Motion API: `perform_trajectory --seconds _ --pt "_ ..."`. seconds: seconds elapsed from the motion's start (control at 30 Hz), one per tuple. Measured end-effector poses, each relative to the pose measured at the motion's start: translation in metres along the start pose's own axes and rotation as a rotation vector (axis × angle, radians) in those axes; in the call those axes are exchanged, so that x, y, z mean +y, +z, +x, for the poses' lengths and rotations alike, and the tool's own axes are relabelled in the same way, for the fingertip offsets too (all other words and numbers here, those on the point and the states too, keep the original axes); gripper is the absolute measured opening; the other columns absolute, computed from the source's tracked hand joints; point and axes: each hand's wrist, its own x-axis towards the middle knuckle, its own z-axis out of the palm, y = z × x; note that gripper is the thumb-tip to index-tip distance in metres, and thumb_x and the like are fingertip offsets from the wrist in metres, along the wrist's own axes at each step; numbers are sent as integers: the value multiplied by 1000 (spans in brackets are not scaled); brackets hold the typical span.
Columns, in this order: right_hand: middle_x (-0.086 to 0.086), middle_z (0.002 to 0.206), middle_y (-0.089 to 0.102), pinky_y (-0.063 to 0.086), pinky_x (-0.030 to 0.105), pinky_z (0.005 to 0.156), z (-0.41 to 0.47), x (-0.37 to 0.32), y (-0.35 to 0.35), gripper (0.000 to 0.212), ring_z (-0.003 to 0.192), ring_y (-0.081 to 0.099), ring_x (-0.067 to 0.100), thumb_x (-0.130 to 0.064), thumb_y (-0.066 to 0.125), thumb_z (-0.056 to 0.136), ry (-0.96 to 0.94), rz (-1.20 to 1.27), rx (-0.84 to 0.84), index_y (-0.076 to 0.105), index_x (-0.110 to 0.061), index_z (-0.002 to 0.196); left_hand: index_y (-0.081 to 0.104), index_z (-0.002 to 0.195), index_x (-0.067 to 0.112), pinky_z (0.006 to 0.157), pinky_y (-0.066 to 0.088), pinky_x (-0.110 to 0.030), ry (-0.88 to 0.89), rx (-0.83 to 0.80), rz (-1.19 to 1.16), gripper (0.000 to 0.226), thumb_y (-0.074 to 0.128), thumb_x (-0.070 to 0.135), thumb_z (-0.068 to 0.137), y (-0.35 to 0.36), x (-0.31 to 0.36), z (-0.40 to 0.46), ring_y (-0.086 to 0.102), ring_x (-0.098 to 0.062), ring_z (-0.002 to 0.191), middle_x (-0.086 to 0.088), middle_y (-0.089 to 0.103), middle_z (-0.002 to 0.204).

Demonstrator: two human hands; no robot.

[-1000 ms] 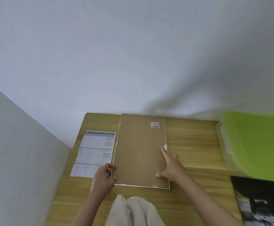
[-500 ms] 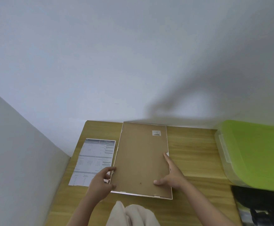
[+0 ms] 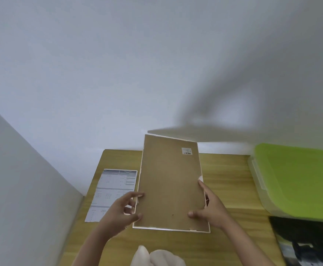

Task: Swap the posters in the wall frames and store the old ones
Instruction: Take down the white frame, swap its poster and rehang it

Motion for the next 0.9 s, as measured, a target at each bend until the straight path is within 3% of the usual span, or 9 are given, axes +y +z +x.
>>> perform_trajectory --seconds 0.07,0.2,0.27,0.37,0.47,0.6,0.7,0.83,0.9 --pt "-10 134 45 42 2 78 -7 -4 0 122 112 50 0 -3 91 49 -47 5 22 22 -27 147 57 106 55 62 52 -24 49 41 27 53 72 25 65 3 6 -3 55 -13 71 -10 53 94" --pt "-9 135 40 39 -3 76 -17 -13 -7 116 115 44 -1 4 87 53 -108 4 31 24 -24 146 41 122 63 68 51 -19 131 48 145 78 69 11 72 11 21 -10 56 -10 71 6 53 113" --pt "-14 133 38 38 3 89 -20 -17 -12 114 122 39 3 -1 88 55 -111 -26 40 24 -28 146 38 124 62 68 51 -16 159 85 182 82 69 5 74 15 33 -17 57 -6 68 9 52 114" --pt "-19 132 36 41 28 100 -23 -21 -19 112 120 41 4 -18 88 61 -113 -129 60 19 -38 146 39 123 64 68 50 -14 216 166 189 82 70 4 76 25 49 -32 55 -3 68 10 53 110" --pt "-12 130 40 42 26 91 -23 -26 -24 98 110 47 6 -38 80 69 -173 -247 87 18 -44 144 42 125 60 69 49 -14 289 216 221 82 68 -1 76 40 64 -48 55 -5 76 29 55 111" --pt "-21 125 45 44 21 94 -32 -58 -21 77 113 52 0 -39 71 80 -363 -147 54 24 -47 141 40 128 56 69 52 -27 377 273 365 83 61 -4 75 64 78 -59 55 -9 80 24 59 105" --pt "-7 131 48 51 19 82 -46 -91 -23 80 99 64 4 -42 66 80 -444 40 -47 17 -51 142 42 128 54 67 53 -30 400 333 426 80 58 -2 73 86 84 -65 58 -4 86 24 59 102" --pt "3 142 42 57 45 80 -61 -110 -27 87 77 71 33 -51 61 78 -524 96 -144 0 -61 139 44 128 51 67 54 -23 429 409 457 74 63 4 75 113 89 -75 56 3 89 29 58 104" --pt "2 144 39 58 45 76 -68 -112 -28 91 66 70 28 -49 63 77 -552 88 -143 -4 -65 136 43 129 49 67 54 -22 433 449 457 71 66 9 75 127 90 -80 55 4 88 32 56 104"
